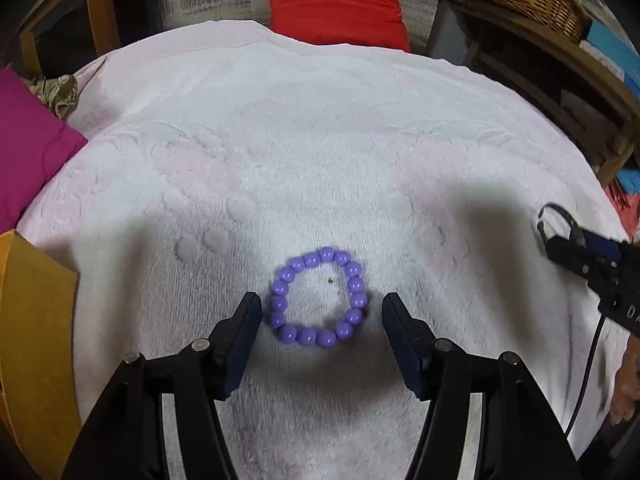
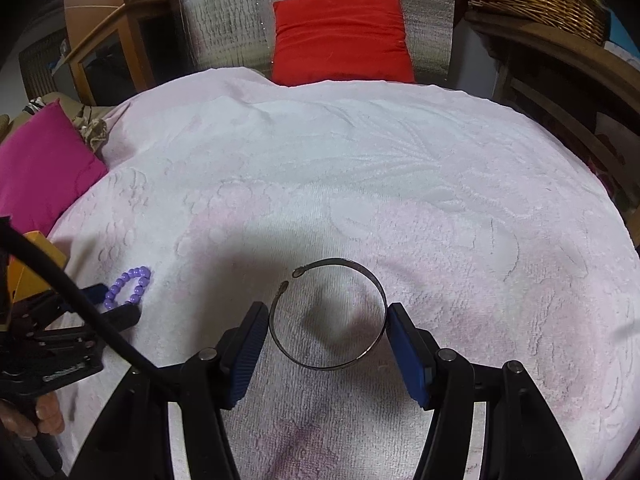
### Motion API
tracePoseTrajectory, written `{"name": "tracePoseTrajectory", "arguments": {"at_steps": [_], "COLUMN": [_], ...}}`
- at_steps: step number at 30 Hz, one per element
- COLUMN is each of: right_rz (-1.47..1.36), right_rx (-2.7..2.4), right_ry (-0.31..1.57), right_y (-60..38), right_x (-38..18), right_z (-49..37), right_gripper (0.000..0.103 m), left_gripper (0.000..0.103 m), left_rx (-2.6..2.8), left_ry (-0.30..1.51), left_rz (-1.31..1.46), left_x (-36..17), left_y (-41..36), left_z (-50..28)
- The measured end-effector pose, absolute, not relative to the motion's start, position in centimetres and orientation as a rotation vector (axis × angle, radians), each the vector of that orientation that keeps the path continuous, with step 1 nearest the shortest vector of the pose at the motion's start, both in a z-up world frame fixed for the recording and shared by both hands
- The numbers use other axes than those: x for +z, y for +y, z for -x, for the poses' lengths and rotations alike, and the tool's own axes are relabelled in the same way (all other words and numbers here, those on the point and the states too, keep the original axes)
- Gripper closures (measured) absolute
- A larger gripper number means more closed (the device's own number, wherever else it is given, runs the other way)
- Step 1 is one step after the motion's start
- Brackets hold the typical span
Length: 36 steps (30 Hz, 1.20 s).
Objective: Organize jewelry
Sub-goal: 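Carry the purple bracelet and the metal bangle over the orange box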
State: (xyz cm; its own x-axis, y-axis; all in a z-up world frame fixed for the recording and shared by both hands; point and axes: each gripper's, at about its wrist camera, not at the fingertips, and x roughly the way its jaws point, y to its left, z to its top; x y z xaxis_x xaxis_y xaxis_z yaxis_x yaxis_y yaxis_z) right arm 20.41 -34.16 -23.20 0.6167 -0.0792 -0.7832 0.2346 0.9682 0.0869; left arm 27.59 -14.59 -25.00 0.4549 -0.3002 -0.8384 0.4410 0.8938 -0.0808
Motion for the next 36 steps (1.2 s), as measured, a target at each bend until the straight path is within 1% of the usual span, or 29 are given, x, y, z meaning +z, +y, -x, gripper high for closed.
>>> {"name": "tracePoseTrajectory", "arguments": {"at_steps": [1, 3, 4, 5, 9, 11, 16, 26, 36], "right_rz": [-0.191, -0.199, -0.202, -0.202, -0.209, -0.209, -0.205, -0.189, -0.193], "right_rx": [-0.183, -0.182, -0.182, -0.183, -0.179, -0.174, -0.162, -0.127, -0.071], "right_ry": [0.892, 0.895, 0.895, 0.895, 0.889, 0.884, 0.857, 0.775, 0.667], "right_y": [-34.2, -34.4, -34.5, -34.5, -34.6, -34.5, -34.0, -31.9, -29.0], "right_x": [-23.2, -23.3, -23.3, -23.3, -23.2, -23.0, -22.4, -20.3, -17.4], "right_z": [-20.4, -20.4, -20.4, -20.4, -20.3, -20.3, -20.0, -19.2, -17.8], "right_gripper": [0.039, 0.039, 0.039, 0.039, 0.039, 0.039, 0.039, 0.039, 0.039], "left_gripper": [0.058, 0.071, 0.081, 0.084, 0.084, 0.094, 0.094, 0.094, 0.094], "left_rx": [-0.464, -0.486, -0.484, -0.488, -0.489, -0.495, -0.513, -0.536, -0.585], "left_ry": [1.0, 1.011, 1.009, 1.006, 0.995, 0.983, 0.922, 0.858, 0.676], "left_rz": [-0.149, -0.114, -0.112, -0.118, -0.117, -0.109, -0.086, -0.036, 0.056], "left_x": [-25.0, -25.0, -25.0, -24.9, -24.8, -24.4, -22.0, -19.2, -13.4], "left_y": [-14.6, -14.6, -14.8, -14.9, -15.0, -14.9, -13.8, -11.8, -8.6], "left_z": [-27.6, -27.9, -27.9, -27.9, -27.8, -27.6, -26.3, -24.2, -18.5]}}
